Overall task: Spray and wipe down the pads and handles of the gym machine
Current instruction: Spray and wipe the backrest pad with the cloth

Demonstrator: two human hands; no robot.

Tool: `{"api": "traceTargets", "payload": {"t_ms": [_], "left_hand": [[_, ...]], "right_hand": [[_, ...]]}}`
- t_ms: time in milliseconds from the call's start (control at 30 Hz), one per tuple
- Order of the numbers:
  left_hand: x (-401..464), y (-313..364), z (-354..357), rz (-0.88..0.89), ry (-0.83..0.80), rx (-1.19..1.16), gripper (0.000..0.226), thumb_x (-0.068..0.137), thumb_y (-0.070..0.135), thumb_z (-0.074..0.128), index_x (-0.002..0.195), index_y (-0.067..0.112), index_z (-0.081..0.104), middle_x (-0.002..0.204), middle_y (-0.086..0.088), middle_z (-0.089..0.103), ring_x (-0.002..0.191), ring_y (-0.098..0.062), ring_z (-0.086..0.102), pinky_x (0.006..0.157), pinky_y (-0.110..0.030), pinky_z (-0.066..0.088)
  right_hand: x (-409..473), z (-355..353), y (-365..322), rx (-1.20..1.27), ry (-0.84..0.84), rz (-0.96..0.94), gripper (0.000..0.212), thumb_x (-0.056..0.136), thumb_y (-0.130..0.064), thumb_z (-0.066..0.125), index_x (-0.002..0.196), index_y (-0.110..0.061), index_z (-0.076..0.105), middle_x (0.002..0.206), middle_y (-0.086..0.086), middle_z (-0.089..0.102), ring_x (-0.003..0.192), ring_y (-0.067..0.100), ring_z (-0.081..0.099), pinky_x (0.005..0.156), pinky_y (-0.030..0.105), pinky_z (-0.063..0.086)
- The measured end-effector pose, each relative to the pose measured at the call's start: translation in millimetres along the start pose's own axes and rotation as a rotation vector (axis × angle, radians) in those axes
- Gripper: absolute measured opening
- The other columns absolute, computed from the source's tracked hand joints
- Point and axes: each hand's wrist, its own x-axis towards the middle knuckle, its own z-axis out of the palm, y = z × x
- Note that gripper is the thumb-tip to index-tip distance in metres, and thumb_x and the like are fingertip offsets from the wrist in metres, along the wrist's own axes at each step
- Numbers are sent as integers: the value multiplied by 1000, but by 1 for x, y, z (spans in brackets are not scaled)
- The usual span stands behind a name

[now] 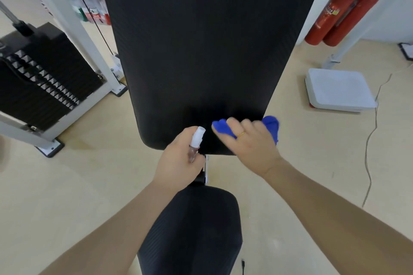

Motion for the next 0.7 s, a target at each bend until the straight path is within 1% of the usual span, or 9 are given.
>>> {"api": "traceTargets", "payload": {"t_ms": [67, 100, 167, 267, 367, 467, 567, 633, 700], "left_hand": [[-5, -3, -2, -26, 20, 3, 47, 74, -2, 52, 113, 24, 48, 74, 12, 47, 62, -9, 45, 60, -23, 38], [-7, -4, -4, -34, 24, 16, 47, 74, -1, 52, 112, 26, 47, 72, 11, 46, 61, -9, 45, 60, -23, 39], [-11, -9, -12, -49, 39, 40, 47, 75, 0, 52, 110, 31, 44, 70, 11, 47, 60, -7, 47, 58, -21, 38], [-13, -11, -26, -80, 102, 17, 46, 75, -1, 50, 103, 35, 41, 77, 10, 51, 61, -6, 49, 57, -20, 36], [-16, -17, -40, -102, 153, 14, 41, 75, 1, 48, 98, 34, 41, 79, 7, 51, 64, -7, 47, 56, -19, 36], [-21, -27, -52, -87, 177, 4, 37, 68, 11, 45, 94, 37, 40, 74, 1, 51, 62, -10, 43, 57, -24, 36], [-28, -36, -60, -118, 195, 3, 37, 66, 13, 46, 96, 35, 42, 77, -4, 54, 65, -14, 46, 58, -27, 39], [-33, -36, -62, -127, 192, 5, 37, 65, 15, 44, 97, 34, 42, 78, -2, 54, 67, -14, 46, 58, -27, 39], [-36, -34, -61, -130, 164, 30, 38, 69, 12, 48, 99, 35, 41, 79, -3, 55, 67, -16, 49, 60, -29, 41]], "right_hand": [[-2, -2, -14, 30, -140, -127, 43, 62, -8, 62, 101, -27, 67, 98, 2, 60, 66, 18, 47, 59, 29, 35], [5, -4, -13, 35, -144, -157, 39, 59, -10, 66, 94, -27, 68, 97, 0, 61, 66, 17, 49, 60, 28, 36], [32, -11, -5, 27, -2, -115, 36, 67, -6, 60, 95, -27, 67, 101, 2, 56, 66, 18, 47, 61, 29, 34], [81, -30, 14, 11, 303, 96, 45, 80, 1, 46, 111, -26, 65, 105, 6, 41, 70, 22, 40, 63, 33, 30], [112, -36, 5, 39, 371, 253, 51, 79, 5, 48, 121, -21, 58, 105, 8, 38, 70, 23, 39, 61, 34, 27], [108, -20, -41, 122, 247, 281, 55, 77, 5, 43, 125, -21, 53, 108, 10, 37, 72, 22, 31, 62, 32, 27], [78, 0, -87, 155, -45, 56, 54, 70, -2, 43, 113, -29, 63, 110, 7, 36, 74, 18, 40, 67, 29, 33], [66, 4, -96, 213, -162, -60, 39, 65, -10, 62, 98, -31, 66, 109, 4, 45, 70, 16, 48, 64, 26, 38], [62, -5, -90, 285, -285, -103, 42, 62, -18, 75, 99, -32, 66, 112, -1, 56, 77, 16, 53, 68, 26, 41]]}}
